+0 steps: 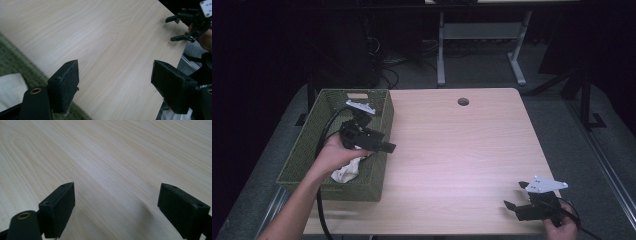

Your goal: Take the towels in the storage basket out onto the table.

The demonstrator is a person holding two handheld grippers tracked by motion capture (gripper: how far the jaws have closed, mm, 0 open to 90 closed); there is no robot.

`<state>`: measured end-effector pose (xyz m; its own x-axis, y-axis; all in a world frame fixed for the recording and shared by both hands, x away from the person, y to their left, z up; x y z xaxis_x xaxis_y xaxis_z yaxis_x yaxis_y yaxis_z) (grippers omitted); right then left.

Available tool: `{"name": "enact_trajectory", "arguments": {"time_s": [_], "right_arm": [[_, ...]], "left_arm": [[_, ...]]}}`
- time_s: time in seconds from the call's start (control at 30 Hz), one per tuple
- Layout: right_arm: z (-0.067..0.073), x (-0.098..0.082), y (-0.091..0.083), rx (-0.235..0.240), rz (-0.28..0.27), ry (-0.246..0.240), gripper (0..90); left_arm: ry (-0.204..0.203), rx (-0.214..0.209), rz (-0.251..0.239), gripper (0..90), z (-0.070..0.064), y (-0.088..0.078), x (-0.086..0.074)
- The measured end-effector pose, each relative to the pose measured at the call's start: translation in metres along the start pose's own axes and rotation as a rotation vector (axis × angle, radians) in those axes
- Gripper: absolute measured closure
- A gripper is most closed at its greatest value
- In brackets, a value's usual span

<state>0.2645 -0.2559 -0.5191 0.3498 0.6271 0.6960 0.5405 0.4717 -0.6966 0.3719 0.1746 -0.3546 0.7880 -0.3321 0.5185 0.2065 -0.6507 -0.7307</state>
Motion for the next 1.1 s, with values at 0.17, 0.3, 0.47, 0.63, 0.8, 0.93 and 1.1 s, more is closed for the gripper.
{"name": "enact_trajectory", "arguments": {"time_s": [0.17,0.3,0.47,0.63,0.8,0.93,1.1], "right_arm": [[0.0,0.0,0.0,0.001,-0.002,0.008,14.0],[0.0,0.0,0.0,0.002,0.0,0.009,14.0],[0.0,0.0,0.0,0.0,-0.001,0.008,14.0],[0.0,0.0,0.0,-0.001,-0.004,0.007,14.0],[0.0,0.0,0.0,-0.001,-0.002,0.008,14.0],[0.0,0.0,0.0,0.0,0.0,0.007,14.0],[0.0,0.0,0.0,0.0,-0.002,0.007,14.0]], "left_arm": [[-0.046,0.021,-0.015,22.1,0.02,-0.01,-0.004],[-0.082,0.043,-0.033,22.3,0.034,-0.016,-0.007],[-0.118,0.081,-0.046,22.6,0.052,-0.024,-0.011],[-0.166,0.121,-0.056,23.0,0.073,-0.029,-0.018],[-0.217,0.175,-0.051,23.4,0.095,-0.03,-0.026],[-0.245,0.22,-0.033,24.5,0.11,-0.03,-0.032],[-0.278,0.284,0.011,25.8,0.124,-0.025,-0.041]]}}
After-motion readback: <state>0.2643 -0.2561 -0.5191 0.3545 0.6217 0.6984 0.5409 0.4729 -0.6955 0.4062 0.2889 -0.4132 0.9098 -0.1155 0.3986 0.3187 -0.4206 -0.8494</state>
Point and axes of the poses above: each handheld gripper's, and its own axes: y roughly forward along the jaws, x roughly out of its top, z roughly to its left, the point moved 7 cm from there along y, roughly forward along the jaws, and after that the axes turned 13 degrees about -y, right-handed, at the moved point
